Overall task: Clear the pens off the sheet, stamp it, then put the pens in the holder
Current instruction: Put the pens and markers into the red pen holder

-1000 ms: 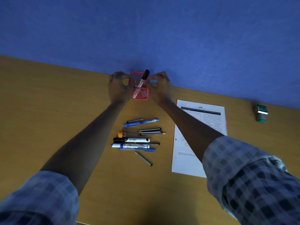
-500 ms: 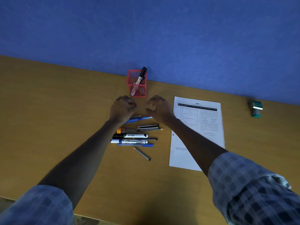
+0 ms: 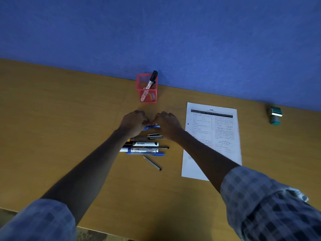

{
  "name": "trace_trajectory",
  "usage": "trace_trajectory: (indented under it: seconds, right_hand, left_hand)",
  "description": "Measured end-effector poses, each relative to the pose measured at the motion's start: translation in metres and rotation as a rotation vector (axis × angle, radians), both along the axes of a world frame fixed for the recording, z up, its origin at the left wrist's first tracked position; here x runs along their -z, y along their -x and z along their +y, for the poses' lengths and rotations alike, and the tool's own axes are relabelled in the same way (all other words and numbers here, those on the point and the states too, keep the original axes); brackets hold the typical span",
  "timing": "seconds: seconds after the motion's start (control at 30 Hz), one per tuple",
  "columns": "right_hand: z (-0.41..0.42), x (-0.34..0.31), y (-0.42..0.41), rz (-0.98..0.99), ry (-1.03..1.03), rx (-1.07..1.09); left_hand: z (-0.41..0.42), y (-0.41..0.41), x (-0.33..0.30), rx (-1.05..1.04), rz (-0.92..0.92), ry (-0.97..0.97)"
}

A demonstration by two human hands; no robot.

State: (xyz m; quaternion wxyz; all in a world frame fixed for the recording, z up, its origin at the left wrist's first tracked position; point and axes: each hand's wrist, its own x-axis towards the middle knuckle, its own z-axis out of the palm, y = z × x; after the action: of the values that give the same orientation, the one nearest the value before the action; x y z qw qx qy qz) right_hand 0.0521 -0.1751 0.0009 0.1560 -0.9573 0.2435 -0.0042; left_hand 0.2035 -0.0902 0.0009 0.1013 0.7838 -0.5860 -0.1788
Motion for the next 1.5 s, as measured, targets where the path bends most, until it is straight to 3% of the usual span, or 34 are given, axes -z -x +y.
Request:
trace_trajectory:
  seconds: [0.27, 0.53, 0.63, 0.77, 1.07, 1.33, 1.5]
  right_hand:
    - [0.000, -0.001, 0.003, 0.008, 0.106, -0.106]
    - [-0.005, 0.000, 0.015, -0.033, 0.037, -0.146]
    - [-0.011, -0.001, 0.021, -0.094, 0.026, -0.133]
    - [-0.018, -0.007, 0.025, -0.245, -0.038, -0.020]
    - [-0.039, -0.040, -0.005, -0.715, -0.370, 0.463]
    - [-0.069, -0.061, -0.040, -0.869, -0.408, 0.536]
    - [-0.082, -0.066, -0.055, -0.861, -0.377, 0.580]
  left_hand:
    - [0.002, -0.003, -0.007, 0.159, -0.094, -0.087]
    - [0.003, -0.009, -0.006, 0.109, -0.120, -0.103]
    - [0.004, -0.017, -0.011, -0.017, -0.002, 0.003]
    - [-0.003, -0.027, -0.034, -0.204, 0.285, 0.327]
    - [-0.040, -0.046, -0.074, -0.496, 0.480, 0.714]
    - [-0.064, -0.053, -0.088, -0.526, 0.590, 0.792]
    - [-0.076, -0.053, -0.084, -0.524, 0.471, 0.763]
